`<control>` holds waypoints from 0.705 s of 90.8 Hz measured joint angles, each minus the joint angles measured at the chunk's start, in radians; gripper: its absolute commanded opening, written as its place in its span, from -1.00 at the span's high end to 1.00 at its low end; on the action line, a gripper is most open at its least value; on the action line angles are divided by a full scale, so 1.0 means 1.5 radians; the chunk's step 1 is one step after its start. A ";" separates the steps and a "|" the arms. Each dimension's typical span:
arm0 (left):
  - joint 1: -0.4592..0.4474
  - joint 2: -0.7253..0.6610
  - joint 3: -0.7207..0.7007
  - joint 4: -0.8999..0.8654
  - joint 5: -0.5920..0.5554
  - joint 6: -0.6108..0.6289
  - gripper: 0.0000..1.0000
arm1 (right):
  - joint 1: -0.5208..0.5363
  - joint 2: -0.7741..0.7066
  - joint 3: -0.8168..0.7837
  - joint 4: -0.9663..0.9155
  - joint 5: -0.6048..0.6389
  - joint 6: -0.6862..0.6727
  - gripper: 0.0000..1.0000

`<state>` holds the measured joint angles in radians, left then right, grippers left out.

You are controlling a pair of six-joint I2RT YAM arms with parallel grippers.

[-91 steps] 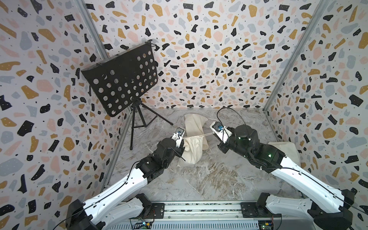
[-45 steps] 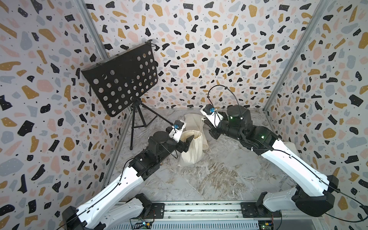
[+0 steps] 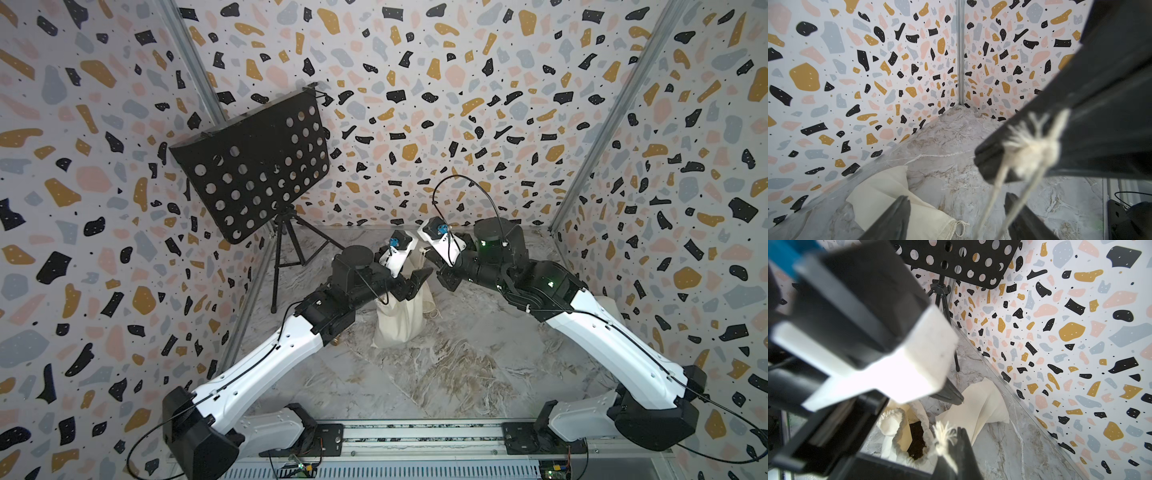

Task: Close the soil bag
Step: Frap the soil bag at the center of the board.

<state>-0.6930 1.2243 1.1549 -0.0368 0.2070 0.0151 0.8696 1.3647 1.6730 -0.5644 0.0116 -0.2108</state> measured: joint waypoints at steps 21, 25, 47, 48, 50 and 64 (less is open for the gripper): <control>-0.009 0.006 -0.020 -0.013 -0.102 0.022 0.45 | 0.000 -0.041 -0.017 -0.018 0.054 -0.020 1.00; -0.011 0.002 -0.031 -0.015 -0.127 0.027 0.46 | 0.000 -0.051 -0.023 -0.024 0.063 -0.025 1.00; -0.019 0.001 -0.051 -0.030 -0.220 0.052 0.42 | 0.001 -0.090 -0.038 -0.043 0.100 -0.039 1.00; -0.019 0.001 -0.051 -0.031 -0.224 0.053 0.40 | 0.001 -0.091 -0.038 -0.043 0.103 -0.040 1.00; -0.020 0.001 -0.052 -0.031 -0.231 0.053 0.38 | 0.001 -0.093 -0.040 -0.043 0.108 -0.040 1.00; -0.022 0.001 -0.065 -0.040 -0.288 0.058 0.35 | 0.002 -0.123 -0.067 -0.043 0.153 -0.048 1.00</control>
<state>-0.7261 1.2255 1.0576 -0.0975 -0.2249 0.1017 0.8726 1.1801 1.5730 -0.6296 0.2409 -0.2825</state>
